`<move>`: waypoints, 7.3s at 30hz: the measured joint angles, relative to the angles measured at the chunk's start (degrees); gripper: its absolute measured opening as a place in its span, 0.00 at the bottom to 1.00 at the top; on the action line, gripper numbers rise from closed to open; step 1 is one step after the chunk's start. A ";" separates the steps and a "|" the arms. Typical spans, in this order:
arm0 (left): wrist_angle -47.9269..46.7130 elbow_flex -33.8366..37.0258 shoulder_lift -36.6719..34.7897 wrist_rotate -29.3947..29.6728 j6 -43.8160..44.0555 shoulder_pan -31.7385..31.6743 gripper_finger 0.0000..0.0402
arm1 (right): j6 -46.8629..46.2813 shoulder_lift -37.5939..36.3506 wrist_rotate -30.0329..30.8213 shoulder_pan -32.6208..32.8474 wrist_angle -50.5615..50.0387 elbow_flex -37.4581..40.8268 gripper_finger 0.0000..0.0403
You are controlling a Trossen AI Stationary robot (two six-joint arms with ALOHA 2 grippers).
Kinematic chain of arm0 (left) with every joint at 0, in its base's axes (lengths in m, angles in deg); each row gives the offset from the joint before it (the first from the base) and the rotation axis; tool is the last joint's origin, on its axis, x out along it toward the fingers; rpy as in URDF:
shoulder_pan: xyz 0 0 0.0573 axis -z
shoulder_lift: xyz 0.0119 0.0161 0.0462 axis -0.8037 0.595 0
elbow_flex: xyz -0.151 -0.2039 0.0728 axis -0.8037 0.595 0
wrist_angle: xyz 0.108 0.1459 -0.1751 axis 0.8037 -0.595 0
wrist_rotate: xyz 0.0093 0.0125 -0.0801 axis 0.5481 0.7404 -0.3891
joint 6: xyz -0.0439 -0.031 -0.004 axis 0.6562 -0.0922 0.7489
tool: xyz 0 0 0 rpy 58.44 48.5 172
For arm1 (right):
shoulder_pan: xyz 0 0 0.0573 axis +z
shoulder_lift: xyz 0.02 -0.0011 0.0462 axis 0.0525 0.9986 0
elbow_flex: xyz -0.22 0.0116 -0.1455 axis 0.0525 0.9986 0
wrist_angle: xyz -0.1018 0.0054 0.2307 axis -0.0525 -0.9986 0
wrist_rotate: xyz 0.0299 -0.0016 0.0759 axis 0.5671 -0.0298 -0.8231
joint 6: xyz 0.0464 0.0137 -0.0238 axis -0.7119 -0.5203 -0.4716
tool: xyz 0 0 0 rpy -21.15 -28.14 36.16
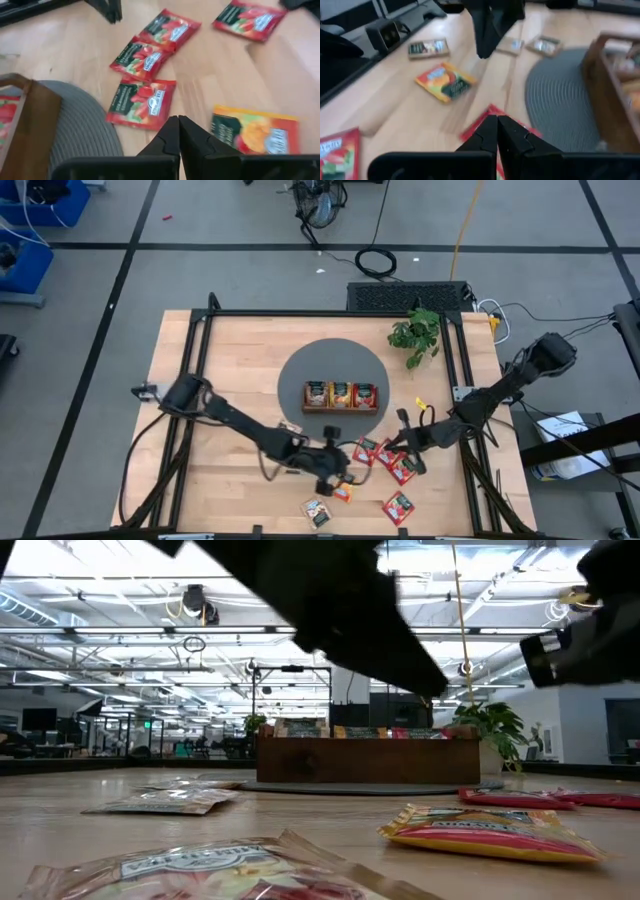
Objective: Pick & Place Tea
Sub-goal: Put the red tea bag into the right section of the wooden organizer
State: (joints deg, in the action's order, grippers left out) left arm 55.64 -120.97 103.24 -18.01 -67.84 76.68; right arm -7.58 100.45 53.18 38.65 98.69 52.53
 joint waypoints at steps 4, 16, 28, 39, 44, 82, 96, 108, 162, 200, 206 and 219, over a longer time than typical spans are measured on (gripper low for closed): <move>-3.54 -6.56 5.02 0.62 -1.13 -2.10 0.03 | -4.94 0.00 0.34 -1.55 0.11 2.32 0.00; -4.40 -9.84 8.31 -4.08 -3.69 -3.90 0.02 | -14.47 -1.74 -4.28 -1.43 -3.90 2.93 0.00; -6.50 -9.80 8.31 -5.61 -5.68 -4.07 0.01 | -18.65 4.34 3.03 -2.47 0.02 2.97 0.00; -3.54 -9.70 10.93 -7.13 -7.23 -3.97 0.01 | -17.50 13.81 -0.23 -8.57 7.49 1.27 0.00; -2.22 -9.80 10.65 -10.29 -5.56 -4.10 0.03 | -20.35 15.63 -0.10 -11.87 4.83 0.06 0.00; -1.49 -9.76 12.63 -12.04 -4.02 -5.46 0.02 | -33.56 12.22 -28.13 -22.17 -3.99 -0.63 0.35; 1.04 -9.78 13.32 -11.53 -5.00 -6.58 0.01 | -33.30 14.19 -28.07 -22.02 -4.12 -0.68 0.33; 3.76 -9.89 14.93 -11.96 -4.08 -7.63 0.03 | -34.41 19.15 -29.09 -21.97 -1.92 -0.63 0.33; -31.91 -9.66 0.88 12.47 8.86 6.61 0.08 | 4.61 9.07 -1.32 -17.69 -57.28 -39.87 0.00; -32.21 -9.69 0.79 12.53 17.69 7.66 0.08 | 8.20 9.05 1.02 -29.32 -54.03 -30.46 0.00; -32.20 -9.69 0.79 12.53 17.83 7.66 0.08 | 8.50 9.05 -0.07 -29.29 -54.00 -30.45 0.03; -32.25 -9.73 0.79 12.51 17.44 7.66 0.08 | 11.17 8.52 0.18 -29.29 -51.65 -30.45 0.34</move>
State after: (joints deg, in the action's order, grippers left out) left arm 23.39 -130.71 104.03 -5.50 -50.41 84.34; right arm 3.59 108.97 53.36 9.36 47.04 22.08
